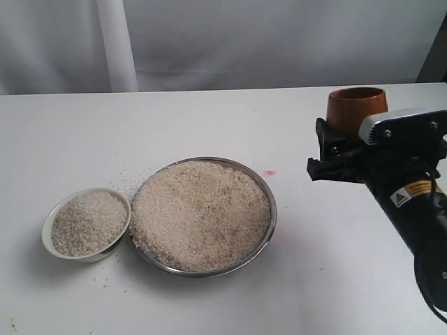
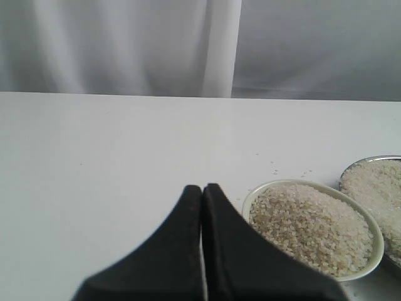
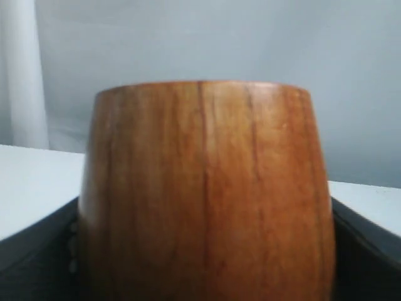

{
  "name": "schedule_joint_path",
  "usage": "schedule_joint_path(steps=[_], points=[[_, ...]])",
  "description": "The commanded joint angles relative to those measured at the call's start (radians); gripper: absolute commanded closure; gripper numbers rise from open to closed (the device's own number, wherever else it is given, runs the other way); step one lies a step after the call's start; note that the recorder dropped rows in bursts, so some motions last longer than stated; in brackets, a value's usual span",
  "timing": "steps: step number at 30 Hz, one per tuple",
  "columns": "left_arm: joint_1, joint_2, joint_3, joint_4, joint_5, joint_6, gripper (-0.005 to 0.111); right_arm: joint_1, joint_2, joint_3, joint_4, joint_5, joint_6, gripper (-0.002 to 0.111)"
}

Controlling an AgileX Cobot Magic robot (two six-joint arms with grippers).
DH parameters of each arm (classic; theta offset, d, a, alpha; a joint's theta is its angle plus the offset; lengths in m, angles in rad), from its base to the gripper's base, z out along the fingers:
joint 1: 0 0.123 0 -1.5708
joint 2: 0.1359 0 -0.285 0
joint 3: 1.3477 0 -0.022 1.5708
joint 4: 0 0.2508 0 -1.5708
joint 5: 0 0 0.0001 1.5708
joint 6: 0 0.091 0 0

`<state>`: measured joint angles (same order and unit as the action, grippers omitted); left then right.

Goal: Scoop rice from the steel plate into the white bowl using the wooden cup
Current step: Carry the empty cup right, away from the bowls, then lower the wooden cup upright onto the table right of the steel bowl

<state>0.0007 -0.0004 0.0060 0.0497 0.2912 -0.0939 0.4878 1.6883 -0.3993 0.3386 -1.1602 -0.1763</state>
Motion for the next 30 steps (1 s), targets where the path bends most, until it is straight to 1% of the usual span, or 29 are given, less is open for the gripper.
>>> schedule_joint_path(steps=[1, 5, 8, 25, 30], points=[[-0.005, 0.0, -0.006, -0.006, -0.007, -0.002, 0.107, -0.001, 0.141, 0.001, 0.016, -0.061, 0.0, 0.108], [-0.005, 0.0, -0.006, -0.006, -0.007, -0.002, 0.107, -0.001, 0.273, -0.036, 0.028, -0.061, 0.0, 0.108], [-0.005, 0.0, -0.006, -0.006, -0.007, -0.002, 0.107, -0.001, 0.327, -0.046, 0.02, -0.061, 0.0, 0.108], [-0.005, 0.0, -0.006, -0.006, -0.007, -0.002, 0.107, 0.001, 0.344, -0.044, 0.024, -0.06, -0.007, 0.108], [-0.005, 0.0, -0.006, -0.006, -0.007, -0.002, 0.107, 0.001, 0.344, -0.044, 0.024, 0.017, -0.038, 0.108]])
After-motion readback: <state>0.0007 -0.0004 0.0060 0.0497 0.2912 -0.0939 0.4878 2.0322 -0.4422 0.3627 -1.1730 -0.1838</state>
